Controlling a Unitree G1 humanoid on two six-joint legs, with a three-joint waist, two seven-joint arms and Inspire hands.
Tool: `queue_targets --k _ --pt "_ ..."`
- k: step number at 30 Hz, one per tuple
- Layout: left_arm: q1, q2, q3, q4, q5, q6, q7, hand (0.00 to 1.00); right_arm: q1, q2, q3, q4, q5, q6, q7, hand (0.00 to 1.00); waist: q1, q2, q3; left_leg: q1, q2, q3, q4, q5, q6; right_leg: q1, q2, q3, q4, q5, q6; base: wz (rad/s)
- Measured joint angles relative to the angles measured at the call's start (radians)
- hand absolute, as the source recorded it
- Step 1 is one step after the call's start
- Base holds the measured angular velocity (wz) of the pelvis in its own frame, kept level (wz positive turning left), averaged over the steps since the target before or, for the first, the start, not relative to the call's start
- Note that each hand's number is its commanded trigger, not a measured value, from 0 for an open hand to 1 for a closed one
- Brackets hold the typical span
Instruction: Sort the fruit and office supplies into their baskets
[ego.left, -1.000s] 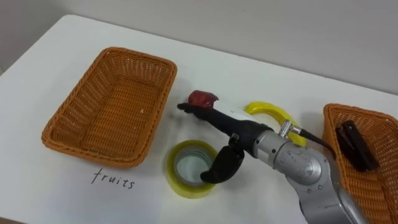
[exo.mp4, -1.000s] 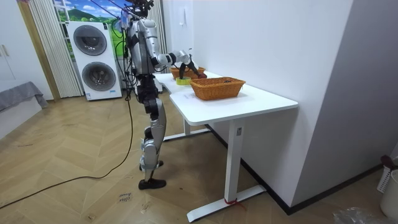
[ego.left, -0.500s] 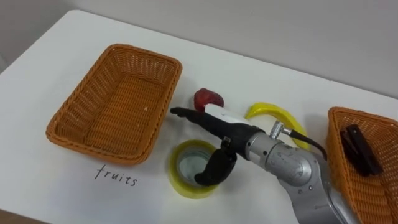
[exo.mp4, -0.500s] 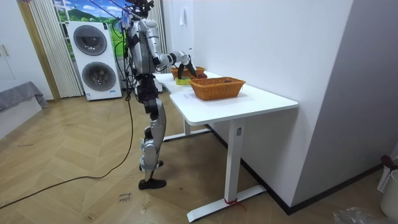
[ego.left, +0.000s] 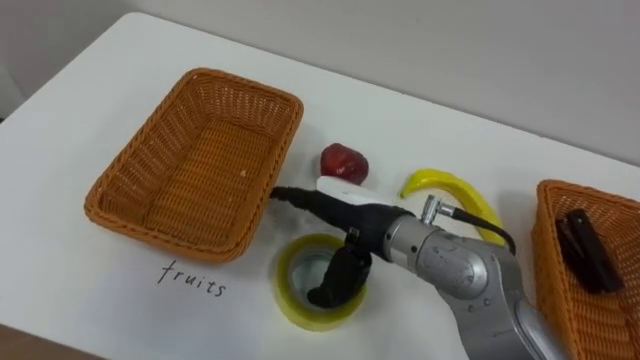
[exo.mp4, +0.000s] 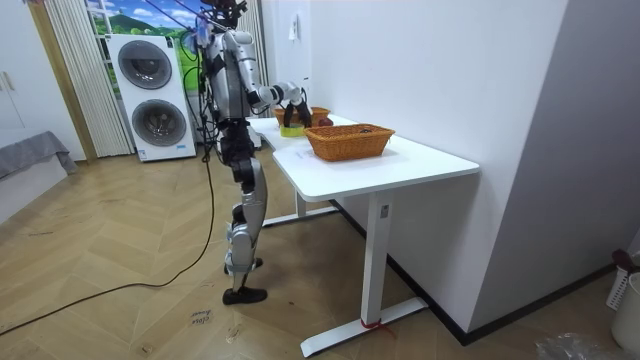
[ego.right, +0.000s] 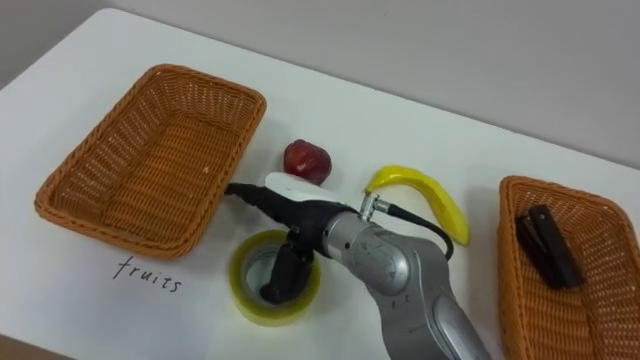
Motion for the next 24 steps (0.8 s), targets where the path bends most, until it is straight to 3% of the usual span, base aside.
queue_targets --k 24 --pt "0.000 0.000 0.000 0.003 0.000 0.000 0.000 0.00 -0.003 -0.005 0.011 0.028 0.010 -0.003 0.029 1.00 -0.001 0.002 0.0016 0.008 0.000 -0.002 -0.013 0.002 0.000 0.002 0.000 -0.001 0.000 0.000 0.000 0.00"
